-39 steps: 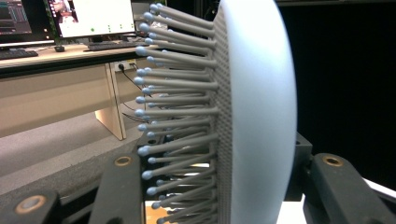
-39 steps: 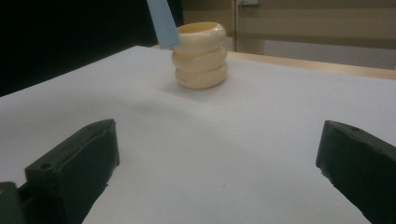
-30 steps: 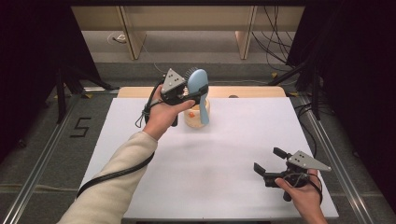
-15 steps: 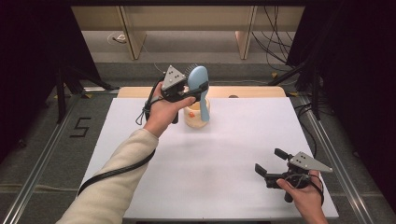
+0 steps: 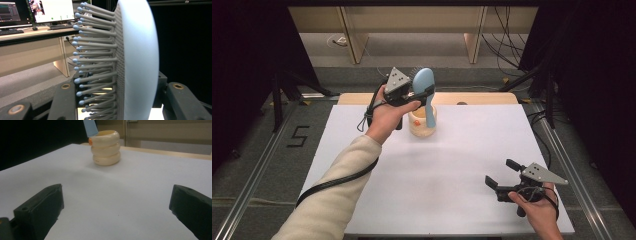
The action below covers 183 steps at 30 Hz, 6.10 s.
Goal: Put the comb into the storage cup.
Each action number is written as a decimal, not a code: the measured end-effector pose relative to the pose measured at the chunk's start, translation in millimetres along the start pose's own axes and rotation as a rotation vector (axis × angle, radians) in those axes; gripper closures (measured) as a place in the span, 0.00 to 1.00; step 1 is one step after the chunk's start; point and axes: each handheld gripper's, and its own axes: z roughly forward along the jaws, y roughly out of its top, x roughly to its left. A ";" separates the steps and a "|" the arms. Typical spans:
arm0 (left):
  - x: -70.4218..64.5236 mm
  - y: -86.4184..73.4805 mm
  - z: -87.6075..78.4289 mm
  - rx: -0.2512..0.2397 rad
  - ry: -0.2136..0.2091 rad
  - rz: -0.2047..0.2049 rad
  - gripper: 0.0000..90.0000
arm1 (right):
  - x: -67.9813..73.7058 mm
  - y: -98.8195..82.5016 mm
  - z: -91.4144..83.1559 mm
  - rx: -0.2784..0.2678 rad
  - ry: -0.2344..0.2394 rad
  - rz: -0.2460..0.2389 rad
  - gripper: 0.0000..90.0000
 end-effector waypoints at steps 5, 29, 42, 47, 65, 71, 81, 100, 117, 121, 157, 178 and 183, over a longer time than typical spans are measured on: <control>1.6 1.4 0.9 -0.001 0.005 0.004 0.54 | -0.2 -0.4 0.5 -0.002 -0.001 -0.002 0.01; 9.9 5.9 6.8 0.004 0.025 0.019 0.54 | -1.0 -1.1 0.5 -0.001 -0.001 0.003 0.01; 16.7 9.1 11.9 0.007 0.032 0.015 0.54 | -1.1 -1.5 0.6 0.000 0.003 0.012 0.01; 19.9 8.5 13.0 -0.001 0.033 0.002 0.54 | -1.3 -1.5 0.4 0.001 0.002 0.012 0.01; 27.4 9.8 18.3 0.004 0.056 -0.003 0.54 | -2.2 -2.4 1.4 -0.008 0.007 0.011 0.01; 28.6 9.9 20.6 0.003 0.063 0.002 0.54 | -2.0 -2.5 1.6 -0.006 0.008 0.014 0.01; 30.5 11.2 25.3 0.011 0.078 0.011 0.54 | -2.1 -2.8 1.8 -0.003 0.007 0.014 0.01; 35.2 8.9 33.9 0.032 0.099 0.023 0.54 | -2.6 -4.0 2.9 0.000 0.010 0.019 0.01; 39.5 5.2 39.5 0.042 0.114 0.031 0.54 | -3.4 -4.5 3.1 -0.001 0.009 0.023 0.01; 39.8 2.9 40.9 0.050 0.118 0.032 0.54 | -3.2 -4.5 3.2 0.003 0.011 0.031 0.01; 41.5 -12.8 50.2 0.068 0.136 0.023 0.54 | -3.1 -5.5 4.2 0.006 0.016 0.028 0.01; 41.3 -22.9 54.4 0.079 0.145 0.015 0.54 | -3.0 -6.1 4.6 0.008 0.016 0.030 0.01; 41.5 -25.5 55.3 0.084 0.146 0.012 0.54 | -3.3 -6.4 5.0 0.007 0.017 0.026 0.01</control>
